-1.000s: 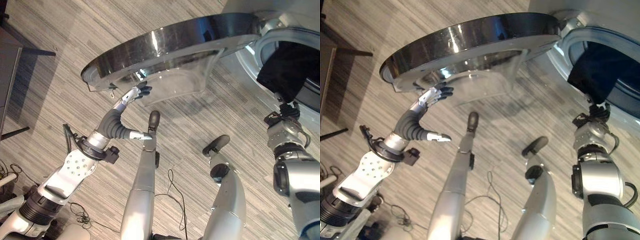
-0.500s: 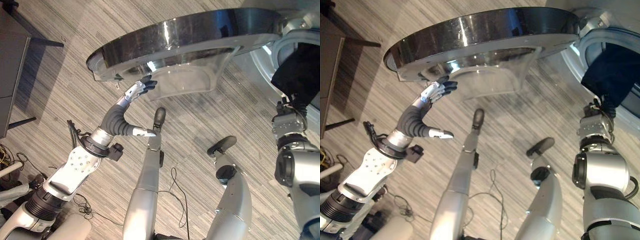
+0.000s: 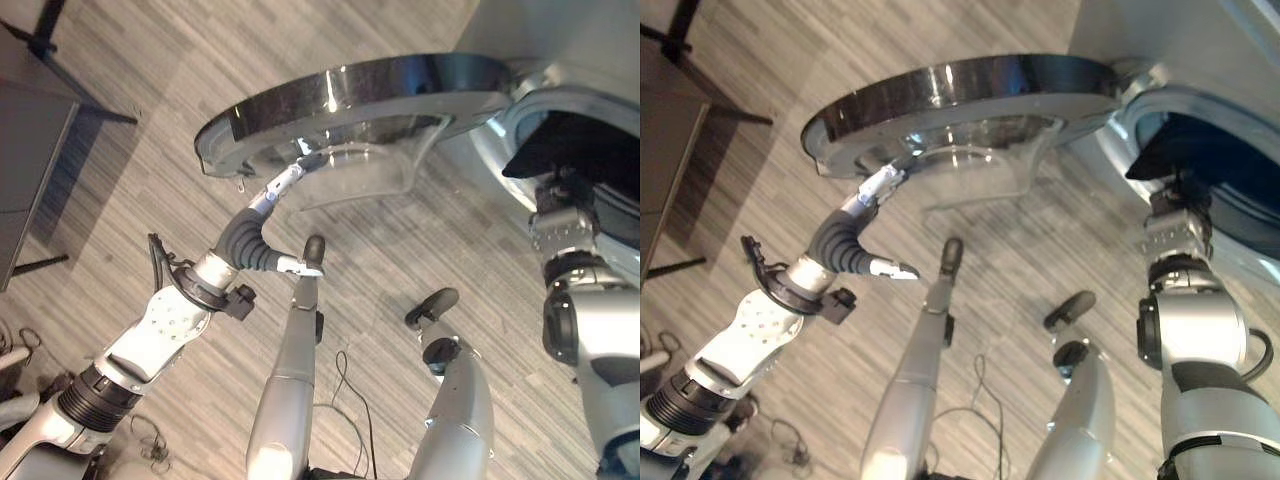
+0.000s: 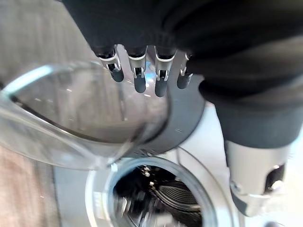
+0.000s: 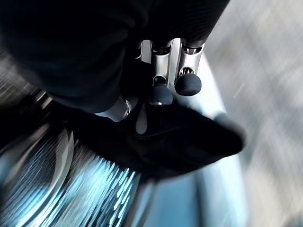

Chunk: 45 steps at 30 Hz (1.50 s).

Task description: Grab the laundry basket,head to the washer,open it,put in the laundry and shut it.

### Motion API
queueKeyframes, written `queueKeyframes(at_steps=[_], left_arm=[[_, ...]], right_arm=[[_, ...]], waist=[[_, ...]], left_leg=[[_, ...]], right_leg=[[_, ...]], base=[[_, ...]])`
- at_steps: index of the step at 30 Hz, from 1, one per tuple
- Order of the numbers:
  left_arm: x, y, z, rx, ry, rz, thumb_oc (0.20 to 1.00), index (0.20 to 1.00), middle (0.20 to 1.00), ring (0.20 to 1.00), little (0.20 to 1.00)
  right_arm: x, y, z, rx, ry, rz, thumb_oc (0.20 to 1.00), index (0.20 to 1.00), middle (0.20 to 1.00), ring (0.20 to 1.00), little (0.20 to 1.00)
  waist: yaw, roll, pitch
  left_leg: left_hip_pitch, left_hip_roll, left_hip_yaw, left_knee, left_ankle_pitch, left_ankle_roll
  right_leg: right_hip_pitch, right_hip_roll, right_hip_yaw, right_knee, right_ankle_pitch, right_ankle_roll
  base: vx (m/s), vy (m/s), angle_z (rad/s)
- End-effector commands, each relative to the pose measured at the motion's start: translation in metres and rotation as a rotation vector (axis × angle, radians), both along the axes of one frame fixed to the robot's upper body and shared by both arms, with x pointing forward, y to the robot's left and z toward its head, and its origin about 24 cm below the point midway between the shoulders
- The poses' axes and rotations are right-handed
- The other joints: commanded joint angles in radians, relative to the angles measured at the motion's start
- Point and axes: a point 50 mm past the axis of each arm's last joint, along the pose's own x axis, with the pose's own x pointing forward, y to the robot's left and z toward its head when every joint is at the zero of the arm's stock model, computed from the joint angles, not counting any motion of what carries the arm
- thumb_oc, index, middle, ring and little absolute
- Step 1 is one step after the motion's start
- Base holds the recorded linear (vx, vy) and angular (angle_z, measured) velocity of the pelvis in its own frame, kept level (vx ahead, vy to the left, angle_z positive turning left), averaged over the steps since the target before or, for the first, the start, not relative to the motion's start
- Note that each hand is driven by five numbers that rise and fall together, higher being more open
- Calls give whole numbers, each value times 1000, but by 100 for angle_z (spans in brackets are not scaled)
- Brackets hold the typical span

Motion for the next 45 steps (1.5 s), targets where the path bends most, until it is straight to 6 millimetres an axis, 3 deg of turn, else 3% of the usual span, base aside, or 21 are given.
queueKeyframes(at_steps=[1, 3, 4, 8, 9, 12, 13, 14, 17, 21, 23, 27, 28, 29, 30, 31, 32, 33, 34, 40, 45], left_arm=[[-12, -7, -5, -5, 25, -68, 1000, 1000, 1000, 1000, 1000], [-13, -7, -7, -9, 44, -70, 1000, 1000, 1000, 1000, 1000], [-12, -6, -10, -24, 63, -59, 1000, 1000, 1000, 1000, 1000], [-10, -5, -8, -20, 43, -44, 1000, 1000, 1000, 1000, 1000], [-10, -4, -7, -11, 35, -34, 1000, 1000, 1000, 1000, 1000], [-7, 4, -9, -6, 24, 21, 1000, 1000, 1000, 1000, 1000], [-6, 8, -9, -15, 17, 51, 1000, 1000, 1000, 1000, 1000], [-4, 12, -9, -30, 9, 86, 1000, 1000, 1000, 1000, 1000], [-5, 15, -7, -68, -4, 104, 1000, 1000, 1000, 1000, 1000], [-8, 18, -5, -130, -39, 128, 1000, 1000, 1000, 1000, 1000], [-9, 20, -10, -140, -30, 144, 1000, 1000, 1000, 1000, 1000], [-11, 21, -21, -119, 4, 169, 1000, 1000, 1000, 1000, 1000], [-13, 24, -25, -111, 12, 183, 1000, 1000, 1000, 1000, 1000], [-14, 25, -27, -109, 19, 186, 1000, 1000, 1000, 1000, 1000], [-15, 26, -31, -92, 30, 200, 1000, 1000, 1000, 1000, 1000], [-16, 26, -32, -91, 34, 201, 1000, 1000, 1000, 1000, 1000], [-18, 28, -36, -73, 38, 221, 1000, 1000, 1000, 1000, 1000], [-18, 28, -37, -72, 42, 223, 1000, 1000, 1000, 1000, 1000], [-18, 31, -42, -67, 59, 250, 1000, 1000, 1000, 1000, 1000], [-23, 48, -52, -113, 102, 340, 1000, 1000, 1000, 1000, 1000], [-35, 75, -77, -203, 233, 478, 1000, 1000, 1000, 1000, 1000]], right_arm=[[-6, -11, 21, -62, -65, -21, 200, 200, 200, 200, 200], [-14, -25, 41, -104, -99, -68, 200, 200, 200, 200, 200], [-29, -46, 67, -140, -146, -158, 200, 200, 200, 200, 200], [-57, -80, 89, -157, -167, -297, 200, 200, 200, 200, 200], [-65, -90, 91, -183, -151, -336, 291, 291, 291, 291, 291], [-73, -104, 72, -188, -82, -379, 896, 896, 896, 896, 896], [-70, -105, 50, -127, -46, -379, 1000, 1000, 1000, 1000, 1000], [-64, -100, 17, -71, 1, -359, 1000, 1000, 1000, 1000, 1000], [-50, -80, -16, -9, -20, -301, 1000, 1000, 1000, 1000, 1000], [-33, -15, -68, -90, -100, -99, 1000, 1000, 1000, 1000, 1000], [-38, 10, -92, -136, -108, -14, 1000, 1000, 1000, 1000, 1000], [-58, 51, -144, -124, -49, 111, 1000, 1000, 1000, 1000, 1000], [-76, 79, -177, -204, 36, 259, 1000, 1000, 1000, 1000, 1000], [-78, 80, -179, -204, 44, 262, 1000, 1000, 1000, 1000, 1000], [-100, 94, -213, -166, 127, 344, 1000, 1000, 1000, 1000, 1000], [-102, 94, -215, -164, 131, 346, 1000, 1000, 1000, 1000, 1000], [-127, 109, -245, -174, 238, 444, 1000, 1000, 1000, 1000, 1000], [-128, 110, -247, -173, 242, 446, 1000, 1000, 1000, 1000, 1000], [-148, 113, -270, -214, 357, 511, 1000, 1000, 1000, 1000, 1000], [-189, 115, -288, -379, 469, 654, 1000, 1000, 1000, 1000, 1000], [-191, 99, -232, -563, 271, 587, 1000, 1000, 1000, 1000, 1000]], waist=[[16, -71, -66], [13, -82, -72], [9, -85, -72], [4, -72, -70], [2, -68, -69], [-12, -55, -68], [-19, -45, -66], [-23, -37, -65], [-28, -31, -65], [-46, -36, -64], [-61, -46, -66], [-84, -68, -84], [-99, -83, -87], [-100, -85, -91], [-115, -95, -101], [-116, -96, -103], [-130, -105, -118], [-131, -106, -118], [-139, -113, -136], [-174, -117, -163], [-216, -107, -198]], left_leg=[[38, -2, 82, 27, -148, 23], [58, -2, 82, 21, -147, 21], [68, -5, 79, 8, -143, 20], [68, -9, 77, -8, -134, 17], [64, -10, 78, -14, -130, 17], [57, -10, 86, -29, -121, 18], [55, -10, 92, -36, -117, 20], [58, -12, 97, -43, -115, 23], [68, -15, 103, -50, -115, 28], [104, -26, 119, -60, -119, 35], [125, -29, 125, -63, -121, 38], [183, -33, 136, -80, -122, 44], [216, -35, 142, -89, -123, 47], [222, -35, 143, -92, -123, 47], [253, -33, 146, -102, -122, 49], [258, -34, 146, -105, -121, 49], [302, -33, 149, -120, -120, 48], [309, -34, 149, -123, -119, 48], [354, -34, 149, -133, -121, 47], [534, -44, 160, -147, -155, 54], [720, -45, 205, -118, -238, 81]], right_leg=[[94, 62, 29, -179, -15, 75], [121, 69, 26, -192, -17, 74], [135, 74, 23, -209, -17, 73], [129, 73, 30, -212, -14, 74], [119, 69, 33, -207, -14, 73], [102, 68, 41, -204, -12, 73], [96, 68, 44, -207, -9, 73], [95, 67, 47, -217, -3, 76], [101, 69, 52, -227, 4, 77], [135, 75, 61, -262, 25, 82], [159, 81, 61, -281, 36, 84], [233, 96, 57, -340, 67, 91], [272, 107, 59, -375, 83, 97], [279, 108, 59, -380, 85, 98], [314, 112, 58, -401, 96, 101], [319, 113, 57, -404, 98, 102], [365, 118, 55, -424, 105, 106], [372, 118, 54, -427, 106, 107], [426, 121, 54, -446, 114, 109], [612, 126, 64, -493, 128, 119], [758, 111, 126, -494, 130, 135]], base=[[18, -29, -5], [0, 0, 0], [0, 0, 0], [2, 9, 1], [3, 48, 4], [1, 51, 9], [0, 74, 8], [-1, 58, -1], [-6, 63, -10], [-16, 65, -8], [-20, 61, -11], [-6, 45, -9], [3, 37, -16], [16, 63, -22], [16, 29, -17], [47, 66, -16], [35, 38, -10], [88, 77, -7], [56, 39, -1], [137, 123, -4], [123, 174, -16]])
